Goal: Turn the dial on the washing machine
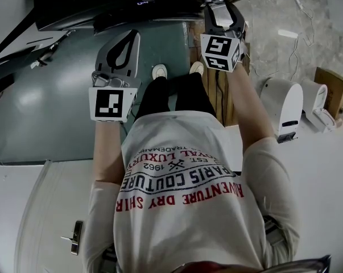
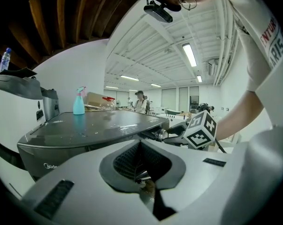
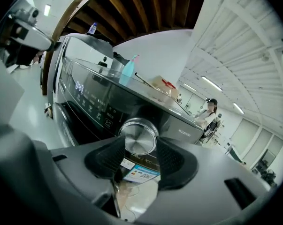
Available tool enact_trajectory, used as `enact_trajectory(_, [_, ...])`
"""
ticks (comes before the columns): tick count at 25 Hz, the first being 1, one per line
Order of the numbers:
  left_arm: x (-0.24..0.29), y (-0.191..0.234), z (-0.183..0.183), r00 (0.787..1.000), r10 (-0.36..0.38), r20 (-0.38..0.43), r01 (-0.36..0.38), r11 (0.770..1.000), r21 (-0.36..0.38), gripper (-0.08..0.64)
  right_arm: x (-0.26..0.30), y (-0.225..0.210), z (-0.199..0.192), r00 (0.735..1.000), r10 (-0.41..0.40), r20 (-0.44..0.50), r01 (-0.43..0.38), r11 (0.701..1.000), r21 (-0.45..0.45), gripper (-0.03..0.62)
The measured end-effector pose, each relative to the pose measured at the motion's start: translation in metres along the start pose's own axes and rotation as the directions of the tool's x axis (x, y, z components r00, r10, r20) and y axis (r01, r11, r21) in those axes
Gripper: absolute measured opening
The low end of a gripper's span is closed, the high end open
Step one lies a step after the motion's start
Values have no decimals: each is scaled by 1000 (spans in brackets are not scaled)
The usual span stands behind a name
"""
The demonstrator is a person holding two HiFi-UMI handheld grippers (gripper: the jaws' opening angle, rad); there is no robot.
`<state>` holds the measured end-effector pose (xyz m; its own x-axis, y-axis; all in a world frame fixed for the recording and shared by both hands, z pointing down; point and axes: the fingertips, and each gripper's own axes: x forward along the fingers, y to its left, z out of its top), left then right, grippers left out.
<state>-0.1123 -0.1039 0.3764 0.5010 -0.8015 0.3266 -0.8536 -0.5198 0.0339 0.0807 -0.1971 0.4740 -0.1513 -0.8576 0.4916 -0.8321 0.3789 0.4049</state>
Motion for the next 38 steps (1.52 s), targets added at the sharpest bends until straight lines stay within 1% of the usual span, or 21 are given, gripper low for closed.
enact_trajectory(2, [1, 0, 0, 1000, -2, 1, 2, 1000, -1, 17, 0, -1, 0, 999, 33, 0, -33, 996, 84, 225])
enact_trajectory(4, [1, -1, 0, 1000, -5, 0, 5, 1000, 0, 17, 1, -3, -1, 997, 82, 0, -81, 976, 200, 227])
enact_trajectory(5, [2, -2, -1, 1000, -7, -2, 7, 1000, 1, 17, 1, -5, -2, 995, 99, 1, -96, 967, 237, 227])
enact_trajectory(6, [2, -2, -1, 1000, -8, -3, 8, 1000, 1, 17, 2, -6, -3, 994, 106, 1, -103, 963, 248, 227])
enact_trajectory(9, [2, -4, -3, 1000, -13, -6, 13, 1000, 6, 17, 1, -6, -3, 995, 97, 3, -96, 971, 217, 229])
enact_trajectory(12, [2, -4, -5, 1000, -16, -15, 16, 1000, 16, 17, -1, -3, 2, 997, 73, 12, -74, 974, 213, 229])
enact_trajectory(15, [1, -3, -5, 1000, -15, -21, 15, 1000, 20, 17, -6, 1, 6, 998, 55, 28, -59, 982, 178, 276])
enact_trajectory(18, [0, 0, -4, 1000, -5, -13, 5, 1000, 31, 17, -6, 6, 8, 998, 42, 46, -45, 996, 74, 293])
enact_trajectory(21, [-1, 1, -3, 1000, 2, -5, -2, 999, 46, 17, -5, 10, 11, 998, 24, 58, -21, 999, -45, 299])
enact_trajectory(23, [-3, 1, -3, 1000, 2, -3, -2, 999, 43, 17, -3, 10, 8, 999, 11, 45, -7, 996, -87, 299])
enact_trajectory(25, [-4, 0, -5, 1000, 1, -6, -1, 999, 41, 17, 0, 9, 4, 1000, -10, 24, 13, 994, -106, 298])
enact_trajectory(28, [-6, 0, -7, 1000, -3, -12, 4, 999, 50, 17, 3, 7, 3, 1000, -26, 17, 28, 995, -99, 296])
enact_trajectory(32, [-8, 3, -10, 1000, 3, -16, -2, 999, 50, 17, 4, 6, 3, 1000, -15, 13, 16, 998, -61, 284])
enact_trajectory(35, [-10, 3, -9, 1000, 4, -8, -4, 998, 62, 17, 3, 4, 4, 1000, 10, 13, -10, 1000, 25, 284])
enact_trajectory(38, [-12, 2, -10, 1000, 6, -15, -5, 998, 66, 17, 2, 3, 6, 999, 42, 16, -43, 990, 135, 282])
